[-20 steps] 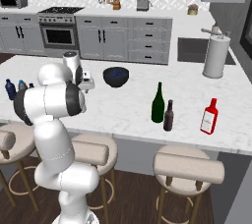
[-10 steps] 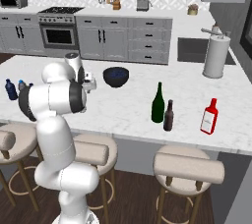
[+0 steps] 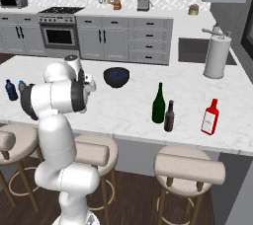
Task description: Move the plastic bottles in the middle to the plastics group, and the glass bottles in the middle to the glass group.
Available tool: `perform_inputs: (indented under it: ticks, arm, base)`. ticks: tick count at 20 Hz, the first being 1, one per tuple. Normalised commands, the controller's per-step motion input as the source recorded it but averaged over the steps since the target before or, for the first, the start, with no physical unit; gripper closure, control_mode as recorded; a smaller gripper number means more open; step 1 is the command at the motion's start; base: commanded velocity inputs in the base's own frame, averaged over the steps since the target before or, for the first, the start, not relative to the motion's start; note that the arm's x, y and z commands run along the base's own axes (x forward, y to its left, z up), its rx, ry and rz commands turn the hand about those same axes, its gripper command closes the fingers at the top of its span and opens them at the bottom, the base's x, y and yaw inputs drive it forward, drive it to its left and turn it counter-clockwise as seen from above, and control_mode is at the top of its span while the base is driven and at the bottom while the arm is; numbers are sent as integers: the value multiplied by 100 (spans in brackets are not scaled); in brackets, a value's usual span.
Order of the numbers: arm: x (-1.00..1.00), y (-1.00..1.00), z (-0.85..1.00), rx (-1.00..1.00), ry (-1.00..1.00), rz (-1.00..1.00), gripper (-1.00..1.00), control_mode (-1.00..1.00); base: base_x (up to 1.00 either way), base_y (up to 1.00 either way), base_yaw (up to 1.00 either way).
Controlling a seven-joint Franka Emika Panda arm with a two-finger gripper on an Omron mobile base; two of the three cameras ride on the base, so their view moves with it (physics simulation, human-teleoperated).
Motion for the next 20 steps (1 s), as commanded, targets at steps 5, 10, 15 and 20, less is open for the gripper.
perform_inputs:
  ticks: [5,10,15,20]
  arm:
    - [13,0,-16,0,0,-2,-100,-100]
    - [0,0,0,0,0,0,100,-100]
    - [0,0,0,0,0,0,100,-100]
    - [-1,5,17,1,0,3,100,-100]
  base:
    - [0,0,0]
    - [0,0,0]
    - [0,0,0]
    - [0,0,0]
